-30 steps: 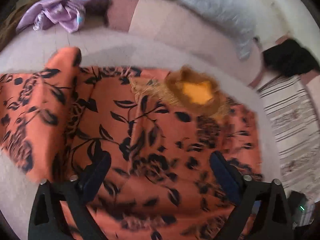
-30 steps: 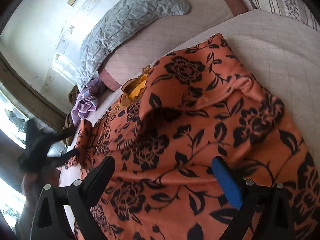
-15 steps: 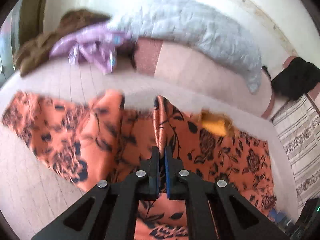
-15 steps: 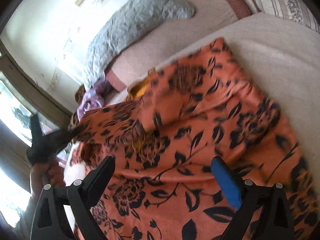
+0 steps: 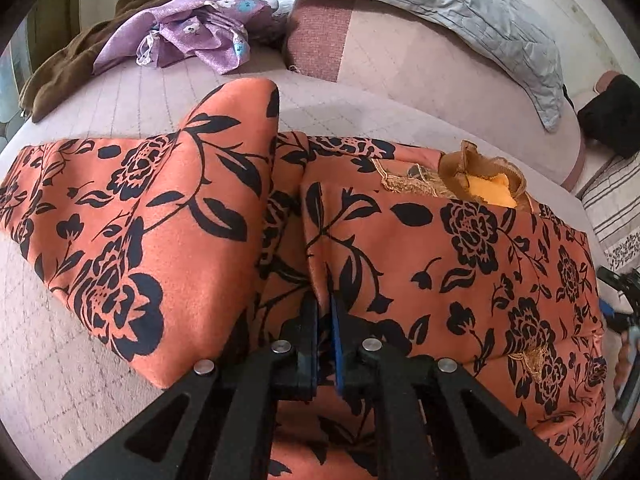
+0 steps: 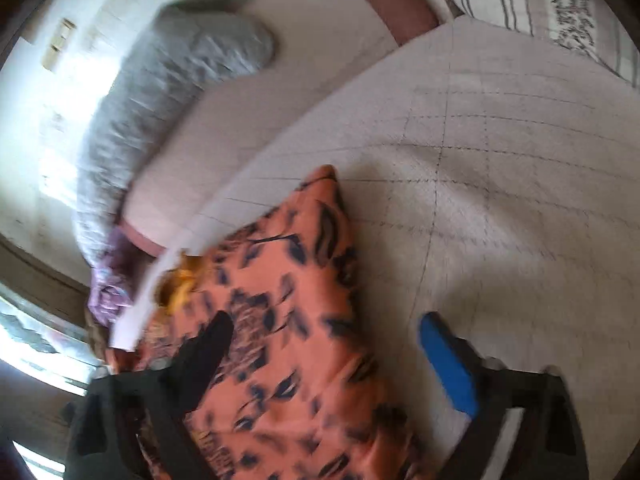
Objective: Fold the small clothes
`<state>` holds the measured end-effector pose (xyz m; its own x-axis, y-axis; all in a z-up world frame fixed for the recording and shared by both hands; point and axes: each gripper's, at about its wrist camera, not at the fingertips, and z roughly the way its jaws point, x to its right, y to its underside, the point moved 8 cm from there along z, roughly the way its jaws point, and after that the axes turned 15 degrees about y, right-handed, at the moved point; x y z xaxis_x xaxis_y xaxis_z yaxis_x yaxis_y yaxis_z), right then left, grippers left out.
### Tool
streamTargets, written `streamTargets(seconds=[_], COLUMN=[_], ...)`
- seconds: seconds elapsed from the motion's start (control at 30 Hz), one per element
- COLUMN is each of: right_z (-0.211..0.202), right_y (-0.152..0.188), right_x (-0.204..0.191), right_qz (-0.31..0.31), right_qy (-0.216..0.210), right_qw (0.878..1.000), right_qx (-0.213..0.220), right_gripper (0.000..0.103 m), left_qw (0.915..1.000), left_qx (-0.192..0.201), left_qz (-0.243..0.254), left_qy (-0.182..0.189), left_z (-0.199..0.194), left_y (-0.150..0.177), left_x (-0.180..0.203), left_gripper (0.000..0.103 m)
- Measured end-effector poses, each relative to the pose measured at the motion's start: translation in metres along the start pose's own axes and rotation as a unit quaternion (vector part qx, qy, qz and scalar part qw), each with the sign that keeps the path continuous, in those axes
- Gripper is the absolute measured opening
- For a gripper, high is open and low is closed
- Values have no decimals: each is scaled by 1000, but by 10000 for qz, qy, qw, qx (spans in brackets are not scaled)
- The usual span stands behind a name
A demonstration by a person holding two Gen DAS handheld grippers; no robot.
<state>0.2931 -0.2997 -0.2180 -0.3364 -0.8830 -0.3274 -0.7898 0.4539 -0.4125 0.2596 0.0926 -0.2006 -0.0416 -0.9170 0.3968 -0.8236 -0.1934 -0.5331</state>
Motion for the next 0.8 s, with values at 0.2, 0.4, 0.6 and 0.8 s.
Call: streamTargets(seconds=[0.2,0.4,0.6,0.8], right_z=[-2,-20,-56,-59], right_y=[0,13,54,66], right_x=[-22,-18,-54,-35], right_qz=[-649,-784,-719,-271], right_qy=[725,1140,-182,103], right_qw=[9949,9893,9967,9991], right_qx=[268,472,332,302], right_gripper=[11,29,90,86], left_qw=[10000,9999,9996,9962], left_qx=[27,-38,-156,682], left_qz=[74,138,219,-11], left_qy=[-8,-12,-71,551], left_z=[19,19,17,-74], left_y=[-5,-6,-8,-18], left_x=[-1,0,7,-2], left_gripper=[8,9,17,74])
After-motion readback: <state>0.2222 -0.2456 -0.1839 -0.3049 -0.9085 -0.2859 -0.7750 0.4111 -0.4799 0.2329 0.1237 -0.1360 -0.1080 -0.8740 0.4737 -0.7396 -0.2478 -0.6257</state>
